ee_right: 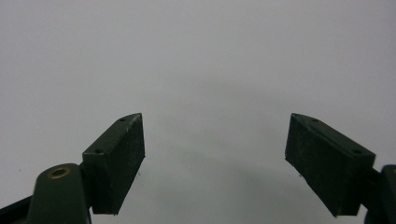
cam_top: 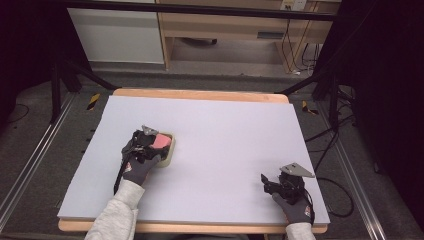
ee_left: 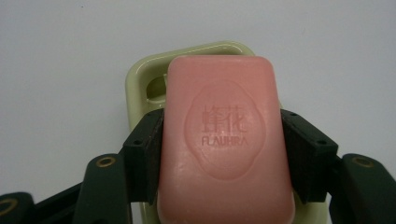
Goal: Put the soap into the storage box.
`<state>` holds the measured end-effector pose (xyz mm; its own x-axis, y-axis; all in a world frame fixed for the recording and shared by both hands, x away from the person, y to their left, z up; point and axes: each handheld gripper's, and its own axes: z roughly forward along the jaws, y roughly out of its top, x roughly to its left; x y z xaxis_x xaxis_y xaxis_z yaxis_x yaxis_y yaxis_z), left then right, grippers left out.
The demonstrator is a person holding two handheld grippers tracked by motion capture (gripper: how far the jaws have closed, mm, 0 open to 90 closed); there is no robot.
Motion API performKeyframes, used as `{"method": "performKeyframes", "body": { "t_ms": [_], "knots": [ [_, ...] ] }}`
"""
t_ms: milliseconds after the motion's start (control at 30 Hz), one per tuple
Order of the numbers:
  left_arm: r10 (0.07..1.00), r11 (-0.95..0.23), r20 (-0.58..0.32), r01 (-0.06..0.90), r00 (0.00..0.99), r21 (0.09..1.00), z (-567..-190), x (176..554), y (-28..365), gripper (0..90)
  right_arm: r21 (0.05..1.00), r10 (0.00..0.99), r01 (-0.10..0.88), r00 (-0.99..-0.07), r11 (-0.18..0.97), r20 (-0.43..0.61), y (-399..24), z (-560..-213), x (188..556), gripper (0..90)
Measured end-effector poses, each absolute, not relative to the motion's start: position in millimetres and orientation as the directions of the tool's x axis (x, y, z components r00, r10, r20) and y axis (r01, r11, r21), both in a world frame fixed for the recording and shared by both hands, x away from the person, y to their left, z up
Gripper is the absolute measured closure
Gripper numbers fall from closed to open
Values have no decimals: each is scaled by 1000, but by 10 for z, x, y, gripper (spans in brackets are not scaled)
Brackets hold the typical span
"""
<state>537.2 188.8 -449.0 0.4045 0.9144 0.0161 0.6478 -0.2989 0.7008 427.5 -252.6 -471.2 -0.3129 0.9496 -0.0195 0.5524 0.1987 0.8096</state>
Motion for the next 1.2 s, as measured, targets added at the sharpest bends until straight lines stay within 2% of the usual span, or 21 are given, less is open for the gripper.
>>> {"method": "performKeyframes", "body": {
  "t_ms": [633, 1200],
  "knots": [
    [916, -300, 15, 658, 401, 691, -4533, 5380, 1877, 369, 811, 949, 550, -315, 200, -21, -2522, -4715, 4273, 195],
    [910, -277, 3, 602, 415, 749, -4309, 5205, 1943, 286, 811, 953, 553, -304, 191, -17, -2533, -4713, 4270, 192]
  ]
}}
